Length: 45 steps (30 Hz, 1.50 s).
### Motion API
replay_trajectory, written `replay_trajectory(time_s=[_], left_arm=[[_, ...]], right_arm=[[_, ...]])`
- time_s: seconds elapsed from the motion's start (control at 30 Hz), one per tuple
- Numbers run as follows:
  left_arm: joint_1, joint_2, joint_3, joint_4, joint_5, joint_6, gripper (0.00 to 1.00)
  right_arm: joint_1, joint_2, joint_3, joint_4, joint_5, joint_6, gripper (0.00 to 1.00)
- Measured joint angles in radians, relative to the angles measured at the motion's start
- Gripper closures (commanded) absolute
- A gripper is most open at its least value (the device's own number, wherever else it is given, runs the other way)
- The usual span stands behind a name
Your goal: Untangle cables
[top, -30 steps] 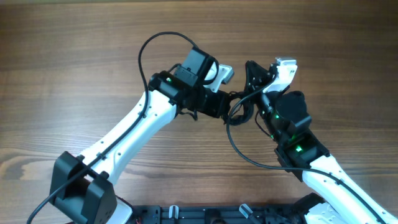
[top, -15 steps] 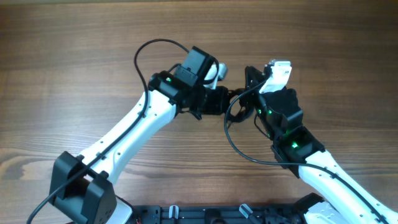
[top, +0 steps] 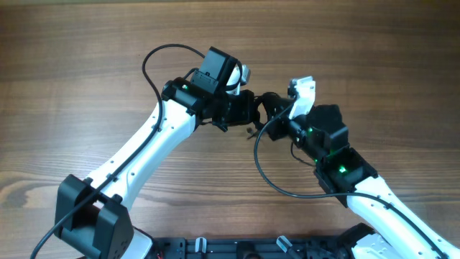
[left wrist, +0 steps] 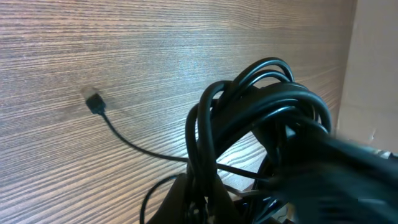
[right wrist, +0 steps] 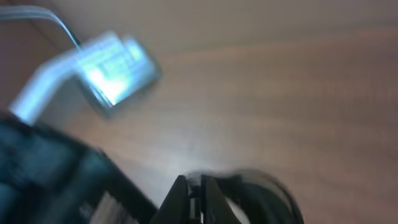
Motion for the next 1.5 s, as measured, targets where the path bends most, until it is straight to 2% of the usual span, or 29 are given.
replay_trajectory(time_s=[0.13,0.2,0.27,0.33,0.4,0.43,0.57,0.67,0.93,1.03,1.13,1.37,1.5], left_arm=[[0.0,0.0,0.0,0.026,0.0,0.0,0.96],[0.0,0.0,0.0,0.033,0.001,0.0,0.96],[0.0,0.0,-0.001,0.035,-0.005,0.0,0.96],[0.006,0.0,-0.002,0.04,-0.016,0.0,0.96],[0.006,0.001,-0.002,0.043,-0.029,0.0,0.96],[0.008,0.001,-0.002,0.044,-0.032,0.0,0.96],[0.013,0.001,-0.002,0.048,-0.039,0.0,0.96],[0.012,0.001,-0.002,0.049,-0.034,0.0,0.96],[0.019,0.001,-0.002,0.074,-0.079,0.0,0.96],[0.021,0.001,-0.002,0.103,-0.089,0.0,0.96],[0.021,0.001,-0.002,0.103,-0.09,0.028,0.96],[0.021,0.001,-0.002,0.027,-0.092,0.303,0.96],[0.021,0.001,-0.002,0.018,-0.092,0.388,0.96]], right_arm=[[0.0,0.0,0.0,-0.052,-0.042,-0.019,0.94],[0.0,0.0,0.001,-0.073,-0.048,-0.025,0.77],[-0.001,-0.003,0.002,-0.103,-0.056,-0.026,0.69],[-0.001,-0.007,0.003,-0.131,-0.06,-0.032,0.5],[0.001,-0.008,0.003,-0.132,-0.058,-0.027,0.4],[0.001,-0.009,0.003,-0.13,-0.05,-0.006,0.27],[0.0,-0.011,0.003,-0.108,-0.016,0.072,0.1],[-0.003,-0.045,0.003,-0.118,-0.006,0.132,0.01],[-0.036,-0.274,0.008,-0.367,-0.002,0.234,0.0],[-0.036,-0.276,0.008,-0.478,-0.002,0.243,0.0],[-0.036,-0.251,0.008,-0.483,-0.002,0.257,0.0],[-0.04,-0.183,0.008,-0.407,0.002,0.256,0.01],[-0.068,-0.163,0.008,-0.407,0.002,0.238,0.04]])
